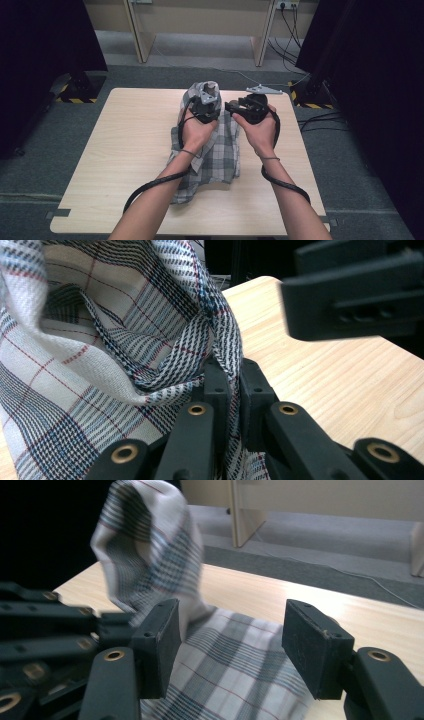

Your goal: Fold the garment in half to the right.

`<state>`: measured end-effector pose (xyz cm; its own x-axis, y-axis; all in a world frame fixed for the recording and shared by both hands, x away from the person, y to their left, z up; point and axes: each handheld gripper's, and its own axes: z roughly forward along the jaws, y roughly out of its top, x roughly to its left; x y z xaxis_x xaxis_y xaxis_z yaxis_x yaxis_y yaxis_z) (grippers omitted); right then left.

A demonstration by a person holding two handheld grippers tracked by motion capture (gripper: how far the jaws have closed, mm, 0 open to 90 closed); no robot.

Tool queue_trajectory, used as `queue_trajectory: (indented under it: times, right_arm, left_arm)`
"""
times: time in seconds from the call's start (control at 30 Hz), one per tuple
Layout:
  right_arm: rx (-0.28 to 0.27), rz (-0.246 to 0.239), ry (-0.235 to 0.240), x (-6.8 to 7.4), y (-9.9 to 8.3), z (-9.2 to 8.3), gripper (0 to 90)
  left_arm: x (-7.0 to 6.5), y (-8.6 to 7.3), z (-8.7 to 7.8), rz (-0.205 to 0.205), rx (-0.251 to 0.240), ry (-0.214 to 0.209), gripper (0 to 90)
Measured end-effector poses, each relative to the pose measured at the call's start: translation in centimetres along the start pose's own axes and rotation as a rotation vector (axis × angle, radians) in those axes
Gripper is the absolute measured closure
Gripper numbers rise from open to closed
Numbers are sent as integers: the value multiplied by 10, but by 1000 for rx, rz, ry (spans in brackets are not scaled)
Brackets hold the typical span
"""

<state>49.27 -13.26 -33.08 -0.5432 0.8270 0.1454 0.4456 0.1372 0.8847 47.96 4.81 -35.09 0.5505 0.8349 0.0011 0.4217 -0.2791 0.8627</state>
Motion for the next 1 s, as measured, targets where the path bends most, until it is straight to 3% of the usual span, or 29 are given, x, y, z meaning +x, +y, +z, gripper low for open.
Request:
queue_trajectory:
  times: [0.3,0.67,0.8,1.0]
  right_arm:
    - [39,-35,37,13,20,19,410]
    - [130,-33,65,18,21,43,424]
    - [151,-20,68,15,21,48,479]
    - [190,-37,77,17,24,51,702]
  left_arm:
    - [0,-1,1,6,5,-4,835]
    - [-1,-1,0,14,5,-2,835]
    - [-1,-1,0,21,11,-3,835]
    - [-2,-2,2,31,18,-2,835]
